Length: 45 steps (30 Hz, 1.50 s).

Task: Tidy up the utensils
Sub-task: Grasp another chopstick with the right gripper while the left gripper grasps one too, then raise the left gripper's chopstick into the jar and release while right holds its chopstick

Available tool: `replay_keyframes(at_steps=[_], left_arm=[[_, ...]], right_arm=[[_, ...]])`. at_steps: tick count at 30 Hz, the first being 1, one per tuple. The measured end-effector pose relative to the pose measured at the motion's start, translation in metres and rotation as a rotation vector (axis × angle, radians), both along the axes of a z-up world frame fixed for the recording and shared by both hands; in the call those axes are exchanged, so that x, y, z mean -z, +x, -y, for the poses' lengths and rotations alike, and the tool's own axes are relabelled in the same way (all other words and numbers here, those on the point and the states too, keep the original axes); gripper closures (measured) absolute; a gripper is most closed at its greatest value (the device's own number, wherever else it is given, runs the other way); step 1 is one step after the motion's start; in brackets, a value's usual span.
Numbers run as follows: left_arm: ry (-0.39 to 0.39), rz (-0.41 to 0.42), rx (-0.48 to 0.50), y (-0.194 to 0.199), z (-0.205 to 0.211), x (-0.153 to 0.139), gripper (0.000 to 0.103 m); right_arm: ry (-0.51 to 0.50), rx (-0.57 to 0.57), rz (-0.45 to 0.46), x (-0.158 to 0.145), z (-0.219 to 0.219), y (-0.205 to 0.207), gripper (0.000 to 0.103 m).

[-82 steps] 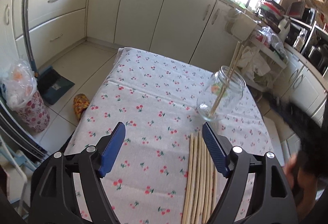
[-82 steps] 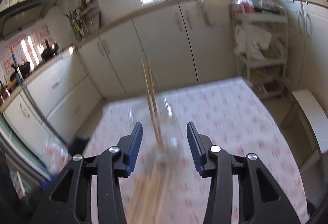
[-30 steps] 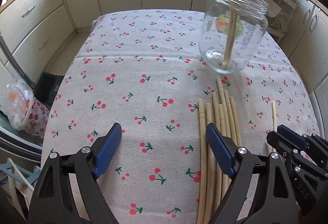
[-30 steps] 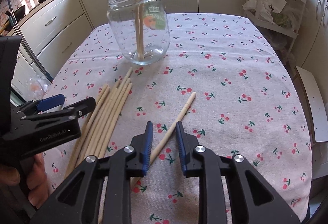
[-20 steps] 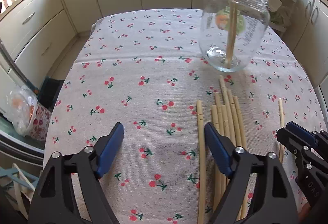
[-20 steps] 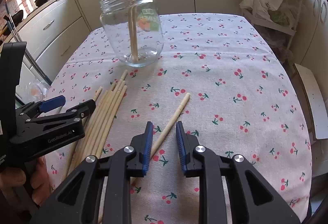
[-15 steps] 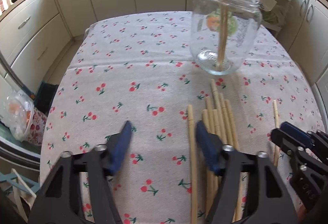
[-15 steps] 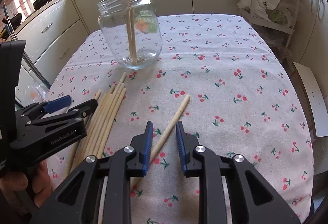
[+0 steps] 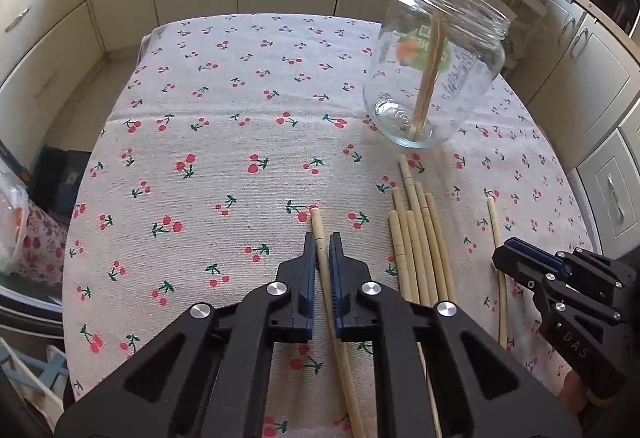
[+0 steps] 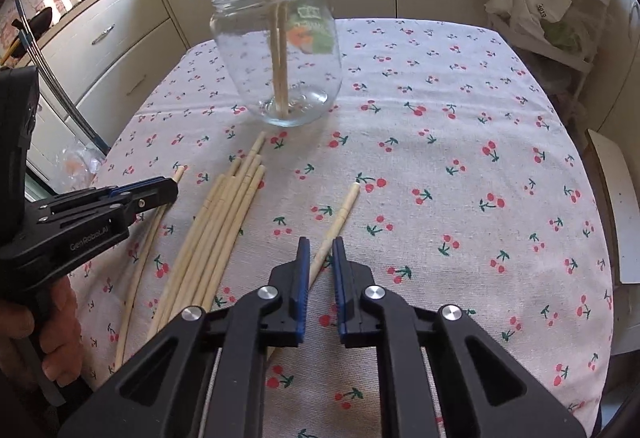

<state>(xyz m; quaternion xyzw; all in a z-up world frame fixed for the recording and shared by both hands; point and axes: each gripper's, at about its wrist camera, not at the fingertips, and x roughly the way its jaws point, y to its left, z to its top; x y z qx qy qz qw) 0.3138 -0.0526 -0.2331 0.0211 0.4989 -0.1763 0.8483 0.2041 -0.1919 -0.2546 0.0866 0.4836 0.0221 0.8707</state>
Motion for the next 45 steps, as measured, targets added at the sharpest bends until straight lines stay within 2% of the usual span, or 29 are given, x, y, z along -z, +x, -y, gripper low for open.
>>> replay_keyframes(at_steps=[6,9,15,20,24,35,40,45], left_arm=[[0.045,0.015,-0.002,0.000,0.007,0.000,0.096],[0.069,0.025,0.003,-0.001,0.010,0.000,0.096],[0.114,0.050,0.009,-0.004,0.016,0.001,0.096],[0.150,0.082,0.006,-0.010,0.020,0.003,0.097],[0.101,0.067,-0.002,-0.015,0.013,-0.003,0.098],[-0.096,0.239,-0.058,-0.041,-0.015,-0.081,0.098],[-0.159,0.338,-0.062,-0.056,-0.016,-0.124,0.098],[-0.178,0.396,-0.050,-0.070,-0.011,-0.156,0.098]], right_arm=[[-0.031,-0.003,-0.006,0.000,-0.006,0.006,0.088],[-0.056,-0.010,-0.010,0.000,-0.008,0.007,0.091],[0.002,-0.007,-0.030,0.000,0.000,0.009,0.091],[-0.061,-0.022,0.000,0.000,-0.008,0.007,0.094],[0.069,0.029,0.022,-0.004,0.007,-0.001,0.097],[0.312,0.142,0.213,-0.063,0.028,-0.038,0.097],[0.358,0.165,0.321,-0.098,0.031,-0.053,0.097],[0.385,0.156,0.395,-0.128,0.031,-0.062,0.097]])
